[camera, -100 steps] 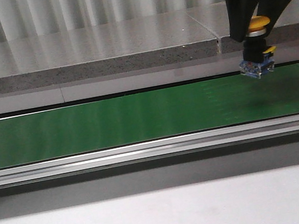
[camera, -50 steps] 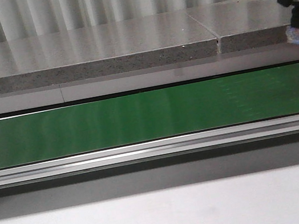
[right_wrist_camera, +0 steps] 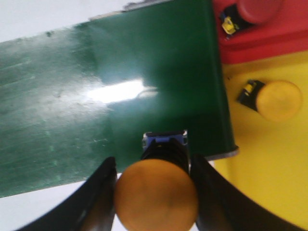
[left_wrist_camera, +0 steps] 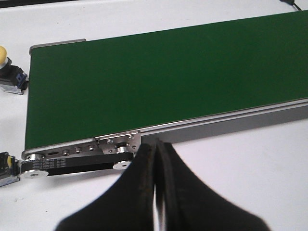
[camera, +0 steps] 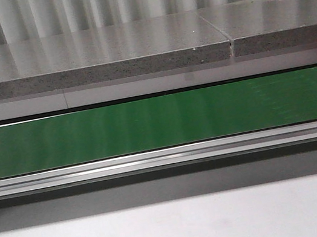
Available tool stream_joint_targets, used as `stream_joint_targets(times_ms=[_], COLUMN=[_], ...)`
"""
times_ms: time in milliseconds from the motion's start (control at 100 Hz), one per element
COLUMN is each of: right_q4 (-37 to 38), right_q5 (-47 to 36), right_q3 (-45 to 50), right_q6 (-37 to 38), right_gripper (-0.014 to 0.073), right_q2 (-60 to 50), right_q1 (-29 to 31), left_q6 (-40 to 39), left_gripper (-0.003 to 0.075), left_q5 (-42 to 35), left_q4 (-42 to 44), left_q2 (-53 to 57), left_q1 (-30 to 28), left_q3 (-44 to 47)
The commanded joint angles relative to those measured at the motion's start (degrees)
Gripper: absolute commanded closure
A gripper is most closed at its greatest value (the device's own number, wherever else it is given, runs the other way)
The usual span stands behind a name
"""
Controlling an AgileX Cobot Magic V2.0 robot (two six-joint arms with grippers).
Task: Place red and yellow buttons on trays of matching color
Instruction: 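Lower the yellow button into the yellow tray and open the right gripper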
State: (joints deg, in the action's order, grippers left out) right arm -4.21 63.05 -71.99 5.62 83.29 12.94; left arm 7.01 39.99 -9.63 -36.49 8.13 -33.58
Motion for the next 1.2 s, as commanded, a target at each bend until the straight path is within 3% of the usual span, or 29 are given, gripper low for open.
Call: stream_joint_targets(times_ms=[0,280,490,900,1190], right_q4=[0.2,1.5,1.6,1.4,0.0], right_q5=[-0.7,-1.9,-7.5,-20.3,-21.8], right_q3=[0.3,4.9,9.6,17.7,17.8], right_q6=[0.1,0.2,2.0,2.7,2.7], right_gripper=[0.0275,0.0275,0.0275,0.0275,0.0275], right_q2=[-3.2,-4.4,-4.4,-3.9,1.9], right_q1=[3.1,12.7,19.8,20.4,20.4], left_q6=[-0.1,-0.1,-0.1,-0.1,-0.1], left_gripper=[0.074,0.074,0.074,0.074,0.074], left_q5=[-4.0,-4.0,-4.0,-4.0,-4.0], left_q4=[-0.9,-0.9,-0.9,-0.9,-0.9], left_q2=[0.2,0.2,0.2,0.2,0.2], left_q1=[0.4,0.4,0.4,0.4,0.4], left_q3=[-1.5,-1.5,-1.5,-1.5,-1.5])
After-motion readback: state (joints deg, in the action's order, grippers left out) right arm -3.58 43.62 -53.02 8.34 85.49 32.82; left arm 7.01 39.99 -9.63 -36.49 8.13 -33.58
